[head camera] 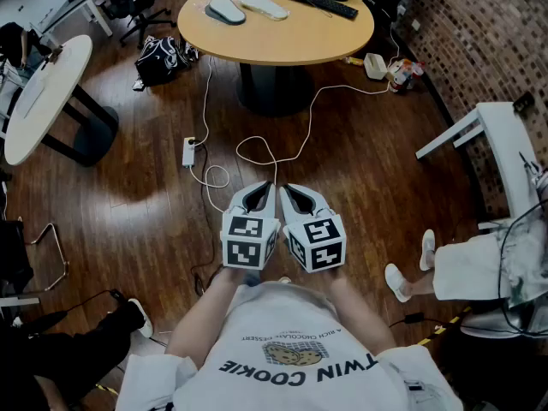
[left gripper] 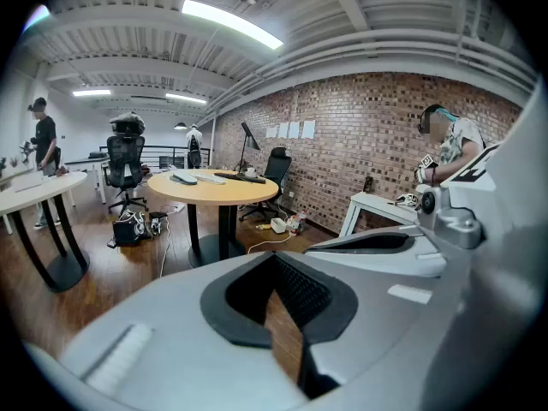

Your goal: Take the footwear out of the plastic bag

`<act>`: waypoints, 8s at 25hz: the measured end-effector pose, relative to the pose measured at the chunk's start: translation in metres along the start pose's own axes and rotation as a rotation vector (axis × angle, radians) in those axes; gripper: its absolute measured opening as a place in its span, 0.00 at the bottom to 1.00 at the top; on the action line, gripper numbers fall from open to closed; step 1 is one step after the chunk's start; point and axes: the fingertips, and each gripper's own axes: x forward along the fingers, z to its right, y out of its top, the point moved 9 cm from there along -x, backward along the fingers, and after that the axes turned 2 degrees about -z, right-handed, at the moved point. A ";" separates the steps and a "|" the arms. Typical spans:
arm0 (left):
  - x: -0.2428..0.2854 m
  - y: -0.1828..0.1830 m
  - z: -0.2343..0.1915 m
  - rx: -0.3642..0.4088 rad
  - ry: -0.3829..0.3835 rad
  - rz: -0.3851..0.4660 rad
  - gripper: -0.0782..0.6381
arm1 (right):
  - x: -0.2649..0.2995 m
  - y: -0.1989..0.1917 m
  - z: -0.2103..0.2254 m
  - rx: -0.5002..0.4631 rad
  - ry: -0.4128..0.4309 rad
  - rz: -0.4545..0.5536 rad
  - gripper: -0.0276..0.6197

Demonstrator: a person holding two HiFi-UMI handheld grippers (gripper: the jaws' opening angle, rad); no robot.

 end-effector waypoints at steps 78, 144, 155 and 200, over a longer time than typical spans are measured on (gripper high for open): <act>0.542 0.403 -0.414 0.112 -0.188 -0.130 0.11 | 0.555 0.361 0.350 0.249 -0.193 -0.029 0.05; 0.782 0.455 -0.608 0.565 -0.113 -0.549 0.11 | 0.644 0.319 0.456 0.922 -0.097 -0.011 0.28; 0.781 0.453 -0.608 0.596 -0.120 -0.545 0.11 | 0.638 0.310 0.462 0.985 -0.085 0.055 0.18; 0.777 0.455 -0.604 0.628 -0.084 -0.512 0.11 | 0.489 0.270 0.479 1.004 -0.120 0.168 0.15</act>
